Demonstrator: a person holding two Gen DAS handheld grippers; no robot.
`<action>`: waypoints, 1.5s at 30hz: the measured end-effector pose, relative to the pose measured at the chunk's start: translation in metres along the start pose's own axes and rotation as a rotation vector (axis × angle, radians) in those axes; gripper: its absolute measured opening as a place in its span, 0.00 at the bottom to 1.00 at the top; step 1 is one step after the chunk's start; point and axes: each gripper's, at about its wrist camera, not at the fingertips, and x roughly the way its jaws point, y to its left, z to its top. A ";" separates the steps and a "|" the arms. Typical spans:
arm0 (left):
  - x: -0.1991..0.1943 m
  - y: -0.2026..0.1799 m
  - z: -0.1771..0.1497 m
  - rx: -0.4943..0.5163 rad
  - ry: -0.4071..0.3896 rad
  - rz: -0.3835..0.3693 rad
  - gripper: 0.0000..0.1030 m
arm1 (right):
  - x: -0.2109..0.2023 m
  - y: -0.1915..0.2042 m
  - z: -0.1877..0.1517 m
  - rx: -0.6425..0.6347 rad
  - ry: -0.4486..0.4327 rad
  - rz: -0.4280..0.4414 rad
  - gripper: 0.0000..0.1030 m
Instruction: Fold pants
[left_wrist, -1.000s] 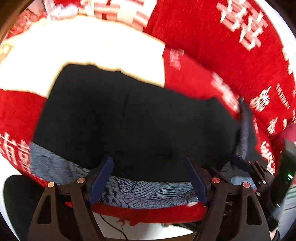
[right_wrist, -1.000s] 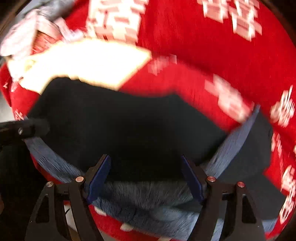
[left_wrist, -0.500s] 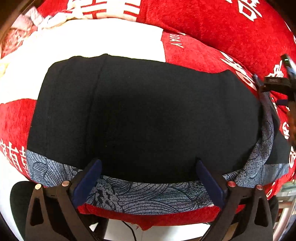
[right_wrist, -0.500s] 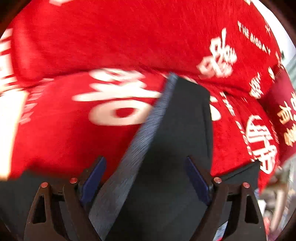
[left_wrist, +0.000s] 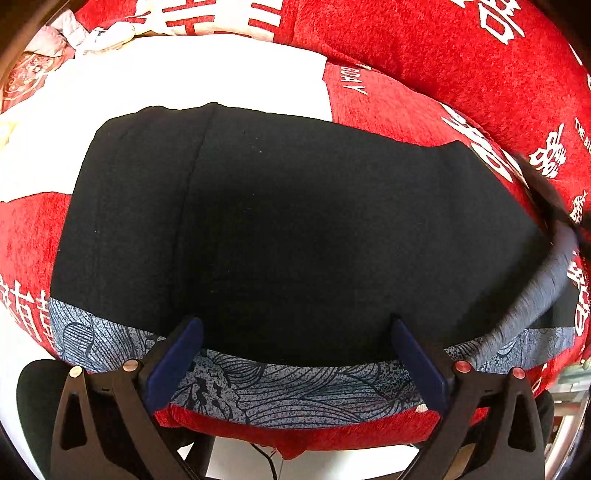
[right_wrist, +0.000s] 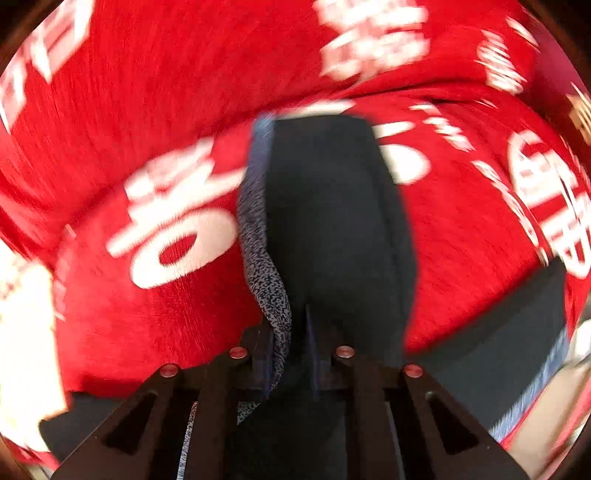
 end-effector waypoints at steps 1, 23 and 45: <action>0.000 0.000 0.000 0.000 -0.001 -0.002 0.99 | -0.023 -0.025 -0.020 0.048 -0.061 0.005 0.15; -0.007 -0.001 0.014 -0.053 0.035 0.030 0.99 | -0.014 -0.145 -0.033 -0.158 -0.162 -0.040 0.79; 0.006 -0.131 0.031 0.360 0.025 0.285 1.00 | -0.059 -0.254 -0.052 0.187 -0.218 0.035 0.08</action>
